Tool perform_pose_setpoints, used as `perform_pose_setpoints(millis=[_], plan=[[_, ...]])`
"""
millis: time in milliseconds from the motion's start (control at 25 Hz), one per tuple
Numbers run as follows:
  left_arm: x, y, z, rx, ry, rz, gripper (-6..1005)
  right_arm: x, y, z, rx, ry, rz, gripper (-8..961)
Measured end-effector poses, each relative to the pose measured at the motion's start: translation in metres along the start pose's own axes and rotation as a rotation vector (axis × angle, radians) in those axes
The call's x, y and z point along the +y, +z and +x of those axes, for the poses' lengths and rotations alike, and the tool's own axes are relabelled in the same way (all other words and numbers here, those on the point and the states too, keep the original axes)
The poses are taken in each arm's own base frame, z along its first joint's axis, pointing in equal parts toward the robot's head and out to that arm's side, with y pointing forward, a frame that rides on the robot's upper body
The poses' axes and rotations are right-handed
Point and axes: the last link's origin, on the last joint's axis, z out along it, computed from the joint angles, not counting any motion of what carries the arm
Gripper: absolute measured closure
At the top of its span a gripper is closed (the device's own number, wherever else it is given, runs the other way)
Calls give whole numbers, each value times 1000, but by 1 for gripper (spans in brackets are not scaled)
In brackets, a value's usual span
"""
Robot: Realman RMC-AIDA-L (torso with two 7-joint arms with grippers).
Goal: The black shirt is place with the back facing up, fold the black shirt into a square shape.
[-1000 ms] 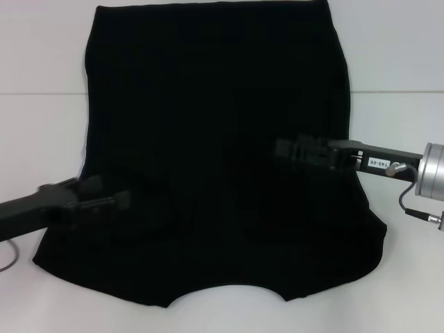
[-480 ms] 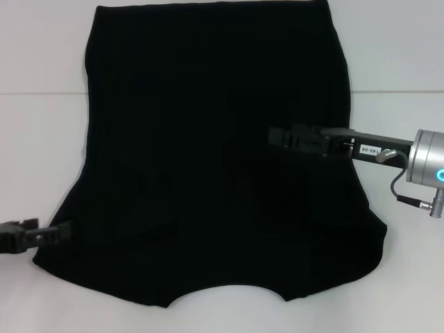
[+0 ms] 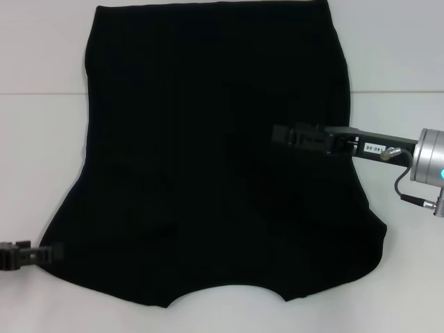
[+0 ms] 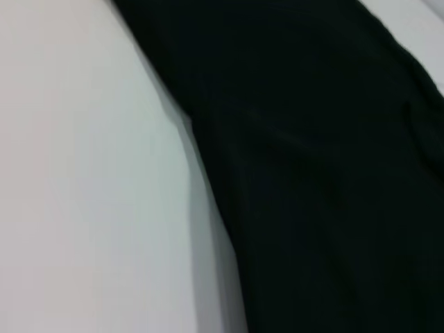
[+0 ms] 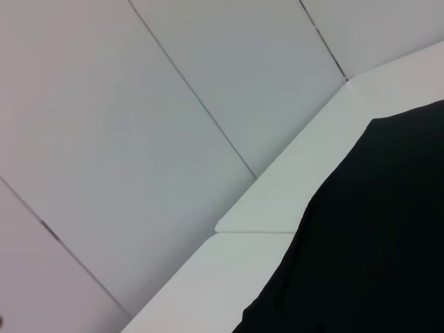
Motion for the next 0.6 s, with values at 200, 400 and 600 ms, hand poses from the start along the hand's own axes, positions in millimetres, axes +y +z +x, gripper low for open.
perform_pose_setpoints(millis=[200,400,600], plan=[[5,0,-2,-31,-4,-31,38,-1,-1,-1,2,2,0,10],[8,2,-1,-42,8,-53,63,0,-1,-1,3,2,-1,11],[12,6,0,-66,33,-67,95,-1,-2,-1,-1,6,1,12]])
